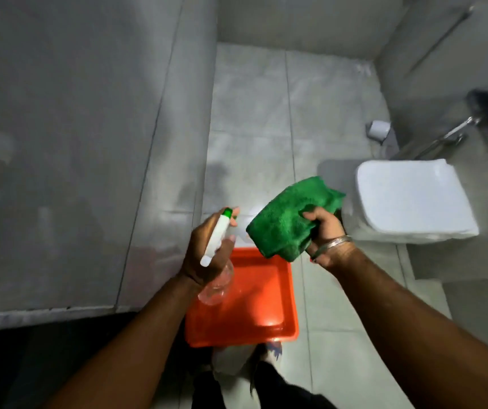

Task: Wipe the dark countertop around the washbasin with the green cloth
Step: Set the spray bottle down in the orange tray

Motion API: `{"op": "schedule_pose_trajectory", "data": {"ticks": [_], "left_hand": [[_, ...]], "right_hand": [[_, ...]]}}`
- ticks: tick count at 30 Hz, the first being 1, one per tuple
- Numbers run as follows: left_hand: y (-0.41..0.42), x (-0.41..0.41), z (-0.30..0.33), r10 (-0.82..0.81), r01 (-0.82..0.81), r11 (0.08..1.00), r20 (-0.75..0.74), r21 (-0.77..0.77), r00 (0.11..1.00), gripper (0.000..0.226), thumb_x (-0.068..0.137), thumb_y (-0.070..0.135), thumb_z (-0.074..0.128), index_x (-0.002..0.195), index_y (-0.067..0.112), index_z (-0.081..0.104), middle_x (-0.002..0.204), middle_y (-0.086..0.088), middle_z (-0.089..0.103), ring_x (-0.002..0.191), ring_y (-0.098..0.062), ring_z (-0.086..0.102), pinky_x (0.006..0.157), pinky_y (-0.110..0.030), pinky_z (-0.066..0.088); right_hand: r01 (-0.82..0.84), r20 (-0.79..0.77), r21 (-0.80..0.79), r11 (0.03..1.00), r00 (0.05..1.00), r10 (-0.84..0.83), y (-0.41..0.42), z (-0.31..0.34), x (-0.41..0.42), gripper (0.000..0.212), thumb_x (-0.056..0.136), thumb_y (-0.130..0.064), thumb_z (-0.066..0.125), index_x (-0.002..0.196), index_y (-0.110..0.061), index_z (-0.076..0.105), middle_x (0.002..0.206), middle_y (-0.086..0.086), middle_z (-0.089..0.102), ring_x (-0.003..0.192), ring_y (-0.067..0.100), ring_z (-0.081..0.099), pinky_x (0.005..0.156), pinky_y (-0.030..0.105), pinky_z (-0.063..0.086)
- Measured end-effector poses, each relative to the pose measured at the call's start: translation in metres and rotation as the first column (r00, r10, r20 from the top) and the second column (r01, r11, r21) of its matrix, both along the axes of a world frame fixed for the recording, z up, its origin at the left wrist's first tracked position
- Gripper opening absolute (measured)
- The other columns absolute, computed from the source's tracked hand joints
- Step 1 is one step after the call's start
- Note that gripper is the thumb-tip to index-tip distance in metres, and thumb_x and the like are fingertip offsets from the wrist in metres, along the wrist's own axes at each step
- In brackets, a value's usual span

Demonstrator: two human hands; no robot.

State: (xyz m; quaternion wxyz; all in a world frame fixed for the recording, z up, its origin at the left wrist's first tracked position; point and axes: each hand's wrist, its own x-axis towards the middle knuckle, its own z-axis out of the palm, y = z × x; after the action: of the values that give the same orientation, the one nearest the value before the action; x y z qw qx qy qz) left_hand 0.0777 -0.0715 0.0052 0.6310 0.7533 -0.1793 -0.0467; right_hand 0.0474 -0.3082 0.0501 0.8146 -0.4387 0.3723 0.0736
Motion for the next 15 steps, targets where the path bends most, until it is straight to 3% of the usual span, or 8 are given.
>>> {"op": "schedule_pose_trajectory", "data": {"ticks": [2, 3, 5, 8, 11, 13, 15], "left_hand": [[-0.018, 0.010, 0.037, -0.093, 0.093, 0.995, 0.007, -0.040, 0.996, 0.032, 0.083, 0.001, 0.054, 0.110, 0.015, 0.062, 0.124, 0.000, 0.067, 0.121, -0.012, 0.061, 0.101, -0.022, 0.045], [-0.026, 0.019, 0.059, -0.128, 0.129, 0.991, 0.028, -0.034, 0.991, 0.034, 0.084, 0.001, 0.054, 0.111, 0.019, 0.062, 0.121, 0.000, 0.068, 0.118, -0.013, 0.062, 0.100, -0.021, 0.045], [-0.037, 0.029, 0.069, -0.159, 0.160, 0.987, 0.017, -0.026, 0.987, 0.029, 0.085, 0.009, 0.056, 0.108, 0.024, 0.065, 0.111, -0.001, 0.070, 0.110, -0.015, 0.066, 0.097, -0.021, 0.047], [-0.058, 0.046, 0.116, -0.137, 0.138, 0.990, 0.085, -0.002, 0.987, 0.007, 0.086, 0.028, 0.059, 0.090, 0.023, 0.063, 0.082, -0.001, 0.068, 0.079, -0.021, 0.067, 0.073, -0.027, 0.053], [-0.077, 0.060, 0.154, -0.092, 0.084, 0.994, 0.121, 0.068, 0.988, 0.023, 0.085, 0.036, 0.060, 0.079, 0.014, 0.060, 0.065, -0.008, 0.062, 0.058, -0.029, 0.061, 0.054, -0.043, 0.054], [-0.080, 0.059, 0.165, -0.111, 0.102, 0.991, 0.114, 0.084, 0.987, 0.028, 0.084, 0.037, 0.061, 0.078, 0.010, 0.062, 0.066, -0.016, 0.065, 0.061, -0.034, 0.064, 0.058, -0.052, 0.054], [-0.078, 0.055, 0.170, -0.184, 0.179, 0.981, 0.071, 0.074, 0.980, 0.020, 0.084, 0.035, 0.062, 0.082, 0.016, 0.067, 0.077, -0.012, 0.071, 0.073, -0.027, 0.070, 0.072, -0.049, 0.059]], "right_hand": [[0.025, 0.110, -0.083, 0.996, 0.994, -0.016, -0.019, 0.050, 0.021, 0.033, 0.084, -0.002, 0.039, 0.110, 0.003, 0.059, 0.102, 0.020, 0.064, 0.092, 0.034, 0.063, 0.084, 0.044, 0.053], [-0.004, 0.157, -0.140, 0.990, 0.987, 0.026, -0.028, 0.075, 0.035, 0.035, 0.083, -0.001, 0.040, 0.114, 0.003, 0.057, 0.103, 0.020, 0.063, 0.089, 0.034, 0.064, 0.075, 0.041, 0.056], [-0.041, 0.175, -0.166, 0.985, 0.982, 0.070, -0.031, 0.086, 0.052, 0.032, 0.082, 0.001, 0.042, 0.110, 0.002, 0.059, 0.090, 0.017, 0.070, 0.075, 0.031, 0.070, 0.059, 0.035, 0.057], [-0.031, 0.262, -0.225, 0.974, 0.961, 0.092, -0.041, 0.131, 0.070, 0.029, 0.082, 0.004, 0.045, 0.106, 0.001, 0.061, 0.077, 0.012, 0.075, 0.069, 0.028, 0.073, 0.056, 0.034, 0.057], [-0.020, 0.296, -0.276, 0.961, 0.950, 0.104, -0.051, 0.166, 0.084, 0.030, 0.084, -0.001, 0.052, 0.113, 0.001, 0.061, 0.082, 0.013, 0.076, 0.075, 0.030, 0.074, 0.060, 0.035, 0.059], [-0.005, 0.312, -0.264, 0.965, 0.946, 0.091, -0.056, 0.175, 0.087, 0.031, 0.085, -0.008, 0.058, 0.115, 0.001, 0.060, 0.087, 0.015, 0.076, 0.080, 0.032, 0.073, 0.063, 0.037, 0.059], [-0.009, 0.316, -0.262, 0.965, 0.944, 0.095, -0.060, 0.183, 0.087, 0.033, 0.086, -0.018, 0.061, 0.115, -0.002, 0.061, 0.091, 0.016, 0.076, 0.083, 0.033, 0.073, 0.064, 0.037, 0.059]]}}
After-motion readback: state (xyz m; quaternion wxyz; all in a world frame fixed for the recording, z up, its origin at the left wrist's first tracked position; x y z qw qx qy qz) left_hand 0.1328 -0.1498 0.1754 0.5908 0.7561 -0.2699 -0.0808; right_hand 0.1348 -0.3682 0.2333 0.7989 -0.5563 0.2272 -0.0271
